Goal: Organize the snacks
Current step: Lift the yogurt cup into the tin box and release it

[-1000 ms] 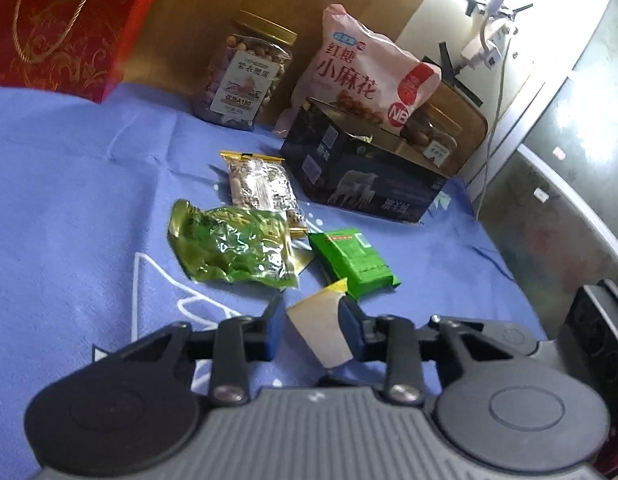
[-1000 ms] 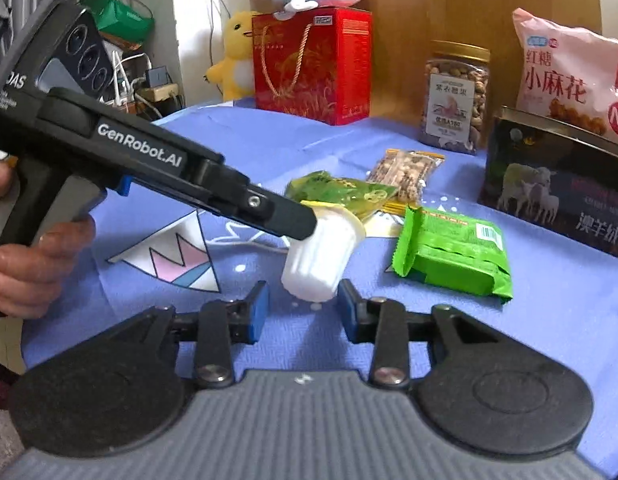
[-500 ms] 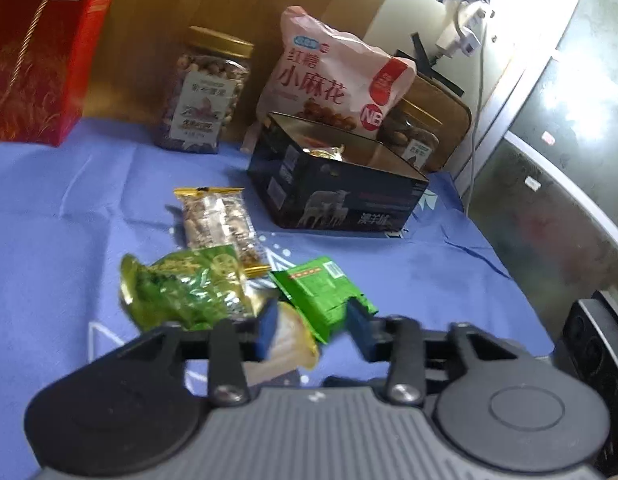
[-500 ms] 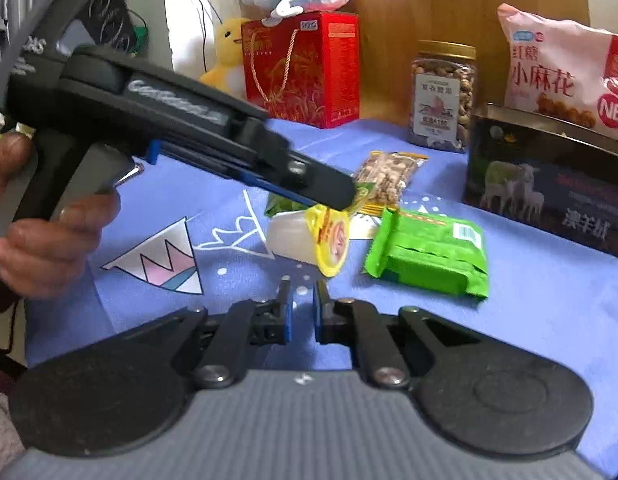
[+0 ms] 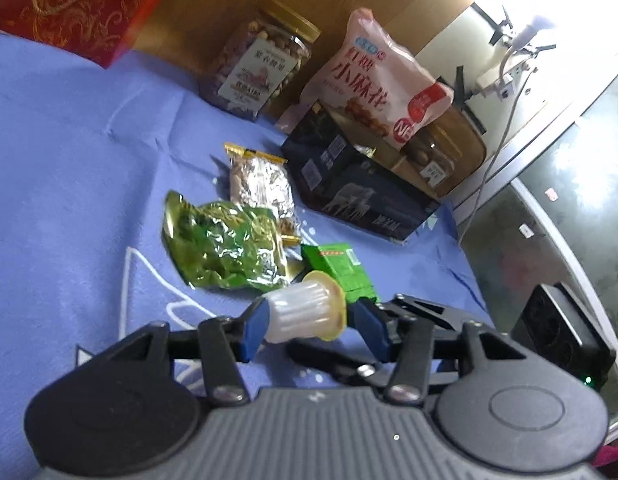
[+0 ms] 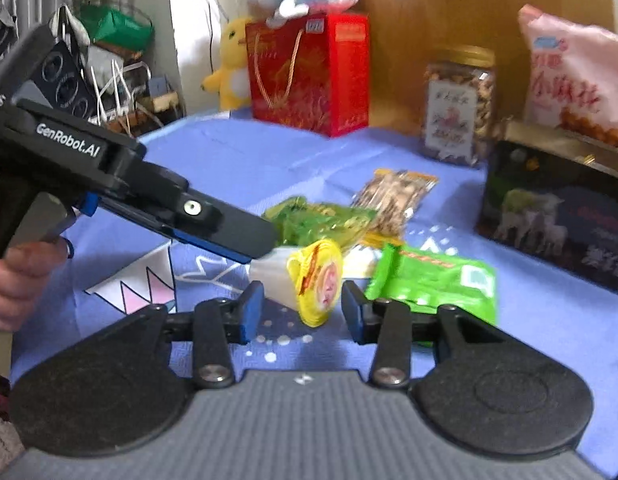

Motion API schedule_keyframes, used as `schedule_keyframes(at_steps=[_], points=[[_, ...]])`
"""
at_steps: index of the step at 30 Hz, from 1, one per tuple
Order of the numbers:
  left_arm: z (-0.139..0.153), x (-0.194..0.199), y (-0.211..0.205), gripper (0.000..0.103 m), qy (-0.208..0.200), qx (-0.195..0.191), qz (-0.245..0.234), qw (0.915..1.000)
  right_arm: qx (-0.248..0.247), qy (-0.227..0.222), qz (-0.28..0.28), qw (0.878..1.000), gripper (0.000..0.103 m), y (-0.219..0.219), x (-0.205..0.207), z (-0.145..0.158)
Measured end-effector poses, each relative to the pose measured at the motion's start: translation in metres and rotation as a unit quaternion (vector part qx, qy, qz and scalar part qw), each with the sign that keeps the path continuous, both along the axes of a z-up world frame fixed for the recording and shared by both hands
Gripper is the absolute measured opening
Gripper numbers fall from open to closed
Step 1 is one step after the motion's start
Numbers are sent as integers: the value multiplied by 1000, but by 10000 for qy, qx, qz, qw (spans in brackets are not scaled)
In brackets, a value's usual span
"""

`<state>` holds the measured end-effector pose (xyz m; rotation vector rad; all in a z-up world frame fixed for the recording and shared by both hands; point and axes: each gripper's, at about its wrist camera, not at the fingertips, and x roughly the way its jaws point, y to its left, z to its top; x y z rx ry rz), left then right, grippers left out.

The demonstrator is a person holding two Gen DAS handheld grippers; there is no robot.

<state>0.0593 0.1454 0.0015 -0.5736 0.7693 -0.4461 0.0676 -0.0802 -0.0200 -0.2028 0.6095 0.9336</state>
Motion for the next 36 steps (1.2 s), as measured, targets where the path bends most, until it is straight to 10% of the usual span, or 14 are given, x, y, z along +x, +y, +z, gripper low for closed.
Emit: schedule_keyframes(at_steps=[11, 21, 29, 36], points=[[3, 11, -9, 40, -60, 406, 114, 9991, 14, -170, -286, 9994, 29, -5, -7, -2], [-4, 25, -6, 45, -22, 293, 117, 9995, -118, -181, -158, 9996, 57, 2, 6, -2], [-1, 19, -10, 44, -56, 353, 132, 9993, 210, 114, -204, 9995, 54, 2, 16, -1], [35, 30, -28, 42, -496, 473, -130, 9976, 449, -647, -572, 9953, 54, -14, 0, 21]])
